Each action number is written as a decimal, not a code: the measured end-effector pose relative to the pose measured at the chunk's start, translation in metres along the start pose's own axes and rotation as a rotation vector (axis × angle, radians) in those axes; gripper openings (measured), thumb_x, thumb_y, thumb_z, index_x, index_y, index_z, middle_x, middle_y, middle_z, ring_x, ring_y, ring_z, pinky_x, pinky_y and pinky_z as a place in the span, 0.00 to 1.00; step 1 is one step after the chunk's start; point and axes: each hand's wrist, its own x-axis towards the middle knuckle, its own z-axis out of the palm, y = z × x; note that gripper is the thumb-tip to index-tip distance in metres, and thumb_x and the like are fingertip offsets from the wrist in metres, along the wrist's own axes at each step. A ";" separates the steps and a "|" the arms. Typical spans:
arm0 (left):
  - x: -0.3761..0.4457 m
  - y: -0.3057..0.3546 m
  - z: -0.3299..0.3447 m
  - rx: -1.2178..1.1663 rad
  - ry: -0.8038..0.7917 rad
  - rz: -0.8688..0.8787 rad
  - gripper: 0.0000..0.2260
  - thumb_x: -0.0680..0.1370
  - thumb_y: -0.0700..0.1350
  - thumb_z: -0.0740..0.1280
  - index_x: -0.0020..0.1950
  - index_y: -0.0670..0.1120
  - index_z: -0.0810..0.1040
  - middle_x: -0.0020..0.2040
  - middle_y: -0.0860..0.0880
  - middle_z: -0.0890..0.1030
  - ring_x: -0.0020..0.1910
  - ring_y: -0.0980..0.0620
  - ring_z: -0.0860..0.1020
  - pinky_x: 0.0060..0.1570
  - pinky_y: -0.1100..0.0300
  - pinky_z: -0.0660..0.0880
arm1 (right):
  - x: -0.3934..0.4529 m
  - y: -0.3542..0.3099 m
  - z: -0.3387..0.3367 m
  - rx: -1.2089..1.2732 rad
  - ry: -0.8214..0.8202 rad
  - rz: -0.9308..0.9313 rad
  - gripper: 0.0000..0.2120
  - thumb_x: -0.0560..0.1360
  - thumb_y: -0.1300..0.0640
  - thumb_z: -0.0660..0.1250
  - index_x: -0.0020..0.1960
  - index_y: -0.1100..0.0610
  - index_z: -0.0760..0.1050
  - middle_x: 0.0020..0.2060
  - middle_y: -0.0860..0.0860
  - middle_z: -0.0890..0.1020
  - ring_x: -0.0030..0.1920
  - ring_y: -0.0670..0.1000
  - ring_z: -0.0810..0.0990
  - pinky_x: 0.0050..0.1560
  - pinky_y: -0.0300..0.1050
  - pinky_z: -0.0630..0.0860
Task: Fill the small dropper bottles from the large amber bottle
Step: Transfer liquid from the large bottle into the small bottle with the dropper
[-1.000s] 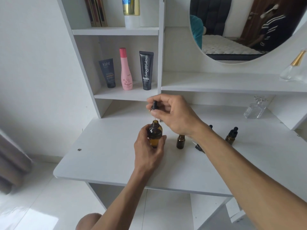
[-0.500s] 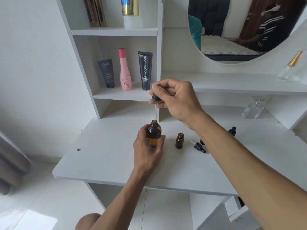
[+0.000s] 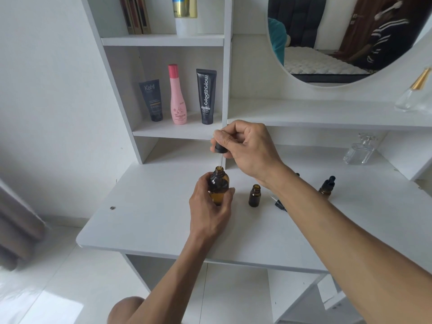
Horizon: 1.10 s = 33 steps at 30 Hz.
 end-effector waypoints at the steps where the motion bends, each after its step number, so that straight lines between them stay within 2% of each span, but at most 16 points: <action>1: 0.000 0.000 0.000 0.001 0.001 0.001 0.19 0.74 0.46 0.75 0.62 0.52 0.74 0.52 0.56 0.81 0.48 0.63 0.80 0.48 0.72 0.72 | 0.000 0.002 0.001 -0.009 -0.003 0.003 0.09 0.79 0.60 0.71 0.45 0.66 0.79 0.42 0.63 0.86 0.42 0.57 0.87 0.38 0.37 0.79; 4: 0.000 0.001 0.000 0.002 0.003 0.009 0.18 0.74 0.46 0.75 0.60 0.55 0.73 0.51 0.57 0.81 0.48 0.63 0.80 0.47 0.74 0.71 | -0.002 0.008 0.004 -0.053 -0.024 0.027 0.11 0.79 0.59 0.71 0.46 0.68 0.79 0.43 0.62 0.86 0.41 0.56 0.87 0.39 0.47 0.81; 11: 0.000 0.000 0.000 0.001 0.003 0.012 0.19 0.74 0.46 0.75 0.63 0.52 0.74 0.52 0.56 0.82 0.48 0.61 0.80 0.48 0.71 0.73 | -0.005 0.012 0.003 -0.063 -0.025 0.054 0.09 0.78 0.57 0.71 0.46 0.63 0.80 0.42 0.61 0.86 0.41 0.56 0.87 0.41 0.49 0.82; 16: 0.000 0.000 0.000 -0.005 -0.002 0.009 0.19 0.74 0.46 0.74 0.63 0.51 0.74 0.53 0.55 0.82 0.49 0.62 0.80 0.49 0.66 0.75 | -0.003 0.005 0.003 0.014 0.006 0.049 0.06 0.79 0.57 0.71 0.46 0.60 0.80 0.45 0.61 0.86 0.40 0.54 0.88 0.41 0.46 0.81; 24: -0.001 0.003 -0.001 0.003 -0.005 0.002 0.18 0.75 0.46 0.75 0.60 0.55 0.72 0.51 0.57 0.81 0.48 0.65 0.80 0.45 0.77 0.69 | 0.001 -0.012 -0.002 0.100 0.061 0.006 0.04 0.78 0.58 0.71 0.49 0.58 0.80 0.45 0.59 0.86 0.42 0.54 0.88 0.46 0.51 0.82; 29: -0.001 0.003 -0.001 -0.004 -0.003 -0.002 0.18 0.75 0.45 0.75 0.60 0.54 0.73 0.52 0.56 0.82 0.47 0.63 0.80 0.45 0.76 0.70 | 0.002 -0.021 -0.008 0.132 0.111 -0.026 0.03 0.78 0.57 0.72 0.49 0.57 0.81 0.44 0.56 0.87 0.42 0.54 0.88 0.49 0.58 0.83; 33: -0.001 0.000 -0.001 -0.006 -0.002 -0.002 0.18 0.74 0.46 0.74 0.62 0.53 0.74 0.52 0.56 0.82 0.48 0.61 0.81 0.45 0.74 0.71 | 0.003 -0.023 -0.015 0.161 0.159 -0.035 0.05 0.78 0.57 0.71 0.50 0.59 0.81 0.44 0.57 0.86 0.41 0.54 0.88 0.49 0.57 0.85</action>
